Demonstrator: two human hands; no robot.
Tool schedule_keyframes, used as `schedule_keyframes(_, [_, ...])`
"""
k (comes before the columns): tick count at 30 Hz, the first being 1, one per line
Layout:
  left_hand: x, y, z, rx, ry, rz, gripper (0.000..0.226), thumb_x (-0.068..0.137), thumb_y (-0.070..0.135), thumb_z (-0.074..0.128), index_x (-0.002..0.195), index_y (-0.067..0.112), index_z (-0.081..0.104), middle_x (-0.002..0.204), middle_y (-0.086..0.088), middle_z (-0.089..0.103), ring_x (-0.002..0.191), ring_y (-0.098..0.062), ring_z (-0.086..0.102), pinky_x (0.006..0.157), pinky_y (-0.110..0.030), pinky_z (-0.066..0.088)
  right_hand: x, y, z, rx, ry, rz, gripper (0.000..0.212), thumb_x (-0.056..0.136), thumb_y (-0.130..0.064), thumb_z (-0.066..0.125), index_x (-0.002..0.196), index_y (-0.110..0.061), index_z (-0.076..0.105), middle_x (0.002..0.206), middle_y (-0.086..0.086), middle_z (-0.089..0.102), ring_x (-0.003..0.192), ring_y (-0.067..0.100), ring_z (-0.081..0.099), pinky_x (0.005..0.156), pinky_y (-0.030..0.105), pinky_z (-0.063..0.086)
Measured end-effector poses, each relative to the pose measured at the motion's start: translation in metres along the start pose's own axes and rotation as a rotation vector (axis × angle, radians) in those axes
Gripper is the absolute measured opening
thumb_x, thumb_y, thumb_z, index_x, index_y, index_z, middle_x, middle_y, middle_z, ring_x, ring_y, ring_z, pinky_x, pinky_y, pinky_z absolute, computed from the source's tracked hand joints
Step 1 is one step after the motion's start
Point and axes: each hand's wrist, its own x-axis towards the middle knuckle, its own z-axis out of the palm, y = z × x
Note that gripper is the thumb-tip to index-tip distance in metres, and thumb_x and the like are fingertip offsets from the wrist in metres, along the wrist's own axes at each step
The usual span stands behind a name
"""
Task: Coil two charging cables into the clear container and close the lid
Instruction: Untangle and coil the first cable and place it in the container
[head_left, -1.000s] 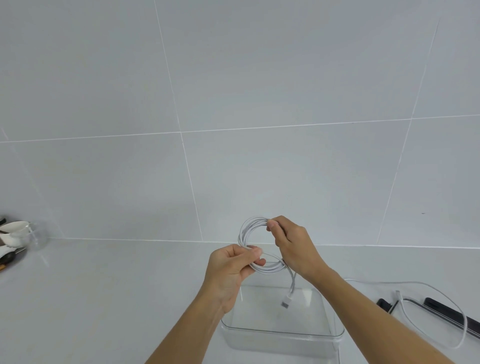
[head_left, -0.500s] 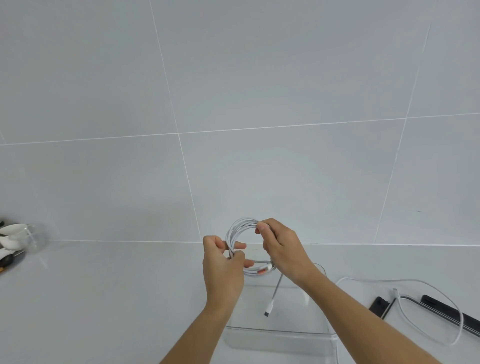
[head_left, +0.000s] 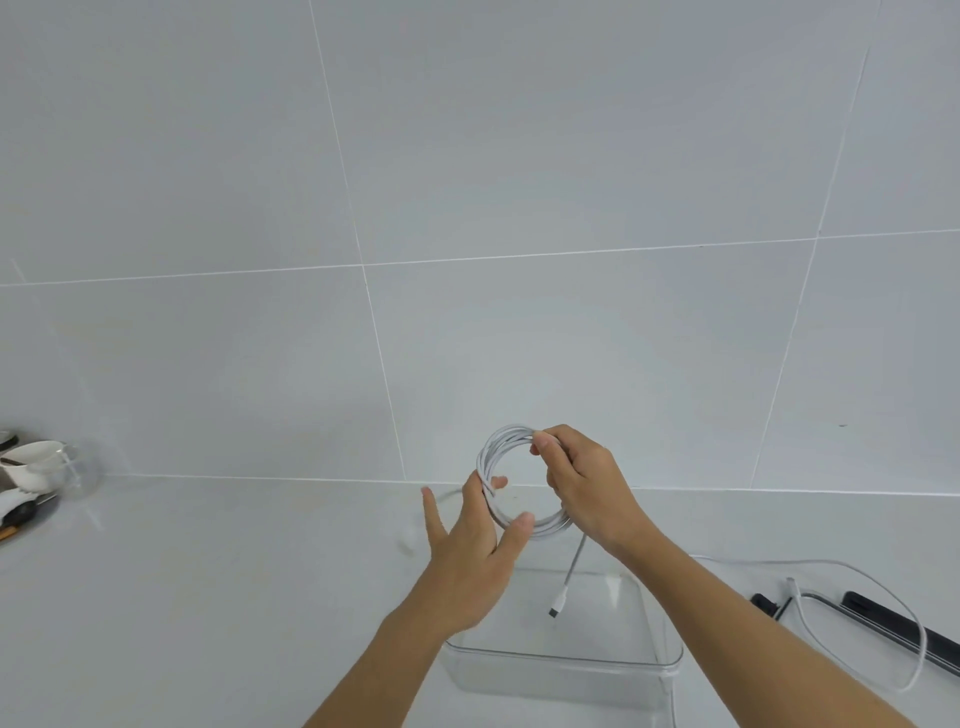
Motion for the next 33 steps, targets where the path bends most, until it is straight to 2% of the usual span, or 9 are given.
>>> schedule_keyframes(2, [0.0,-0.006,-0.005,-0.042,-0.067,-0.001,0.036,0.094,0.041,0.042,0.125,0.028,0.028,0.127,0.022,0.036,0.127,0.016,0.022,0.116,-0.037,0.011,-0.002,0.004,-0.003,-0.013,0.006,0.008,0.031,0.098,-0.028,0.043,0.087,-0.004,0.058,0.057,-0.001,0.039,0.044,0.004,0.036,0.043,0.013,0.03])
schedule_keyframes(4, [0.001,-0.007,-0.008,-0.091,-0.116,-0.011,0.03,0.09,0.04,0.051,0.113,0.033,0.033,0.12,0.022,0.045,0.128,-0.006,0.035,0.104,-0.03,0.032,-0.003,0.007,-0.003,-0.016,0.01,0.025,0.031,0.097,-0.029,0.043,0.086,-0.005,0.058,0.056,-0.001,0.04,0.044,0.005,0.035,0.043,0.015,0.031])
schedule_keyframes(8, [0.003,0.001,-0.008,-0.447,-0.06,-0.121,0.03,0.083,0.014,0.066,0.105,0.017,0.047,0.089,0.004,0.062,0.072,-0.011,0.063,0.078,-0.026,0.049,-0.001,0.008,-0.002,-0.019,0.006,0.028,0.031,0.097,-0.031,0.043,0.084,-0.007,0.058,0.055,-0.004,0.04,0.043,0.004,0.036,0.045,0.016,0.032])
schedule_keyframes(11, [0.002,0.006,-0.009,-0.535,0.007,-0.174,0.027,0.076,0.004,0.072,0.094,0.006,0.053,0.076,-0.001,0.066,0.057,-0.013,0.057,0.057,-0.021,0.047,-0.001,0.008,-0.003,-0.011,-0.007,0.039,0.03,0.097,-0.031,0.043,0.083,-0.009,0.058,0.054,-0.005,0.039,0.043,0.004,0.037,0.045,0.016,0.032])
schedule_keyframes(17, [0.005,-0.001,-0.012,-0.56,-0.014,-0.259,0.019,0.074,0.01,0.075,0.087,0.01,0.061,0.083,-0.004,0.074,0.085,-0.017,0.069,0.084,-0.025,0.046,0.0,0.01,0.001,0.037,0.0,0.08,0.029,0.097,-0.03,0.042,0.081,-0.01,0.057,0.054,-0.003,0.04,0.049,0.011,0.036,0.05,0.023,0.033])
schedule_keyframes(20, [0.003,-0.002,-0.011,-0.497,-0.02,-0.248,0.016,0.074,0.016,0.076,0.084,0.008,0.066,0.078,-0.002,0.066,0.078,-0.013,0.061,0.072,-0.015,0.045,-0.002,0.013,0.003,0.049,0.002,0.082,0.028,0.097,-0.03,0.043,0.082,-0.01,0.057,0.054,-0.004,0.039,0.048,0.01,0.035,0.047,0.02,0.032])
schedule_keyframes(25, [0.006,-0.004,-0.012,-0.46,-0.007,-0.298,0.014,0.072,0.021,0.077,0.078,0.014,0.067,0.055,0.005,0.035,0.05,-0.01,0.032,0.048,-0.017,0.029,-0.005,0.01,0.002,0.032,-0.017,0.0,0.03,0.096,-0.029,0.045,0.088,-0.003,0.057,0.059,-0.003,0.04,0.054,0.011,0.037,0.049,0.018,0.032])
schedule_keyframes(28, [0.006,-0.004,-0.014,-0.55,-0.056,-0.351,0.017,0.075,0.012,0.075,0.087,0.008,0.064,0.05,-0.001,0.053,0.04,-0.011,0.044,0.04,-0.02,0.034,-0.008,0.007,0.0,-0.034,-0.075,-0.131,0.024,0.096,-0.029,0.045,0.087,-0.01,0.054,0.061,-0.002,0.041,0.056,0.012,0.036,0.053,0.022,0.032])
schedule_keyframes(33, [0.009,-0.008,-0.019,-0.85,-0.051,-0.416,0.019,0.083,-0.009,0.059,0.101,-0.001,0.06,0.084,-0.018,0.071,0.074,-0.025,0.072,0.063,-0.025,0.057,-0.01,0.01,0.001,-0.235,-0.238,-0.337,0.028,0.095,-0.037,0.043,0.099,-0.012,0.055,0.063,-0.013,0.045,0.057,0.006,0.041,0.058,0.017,0.033])
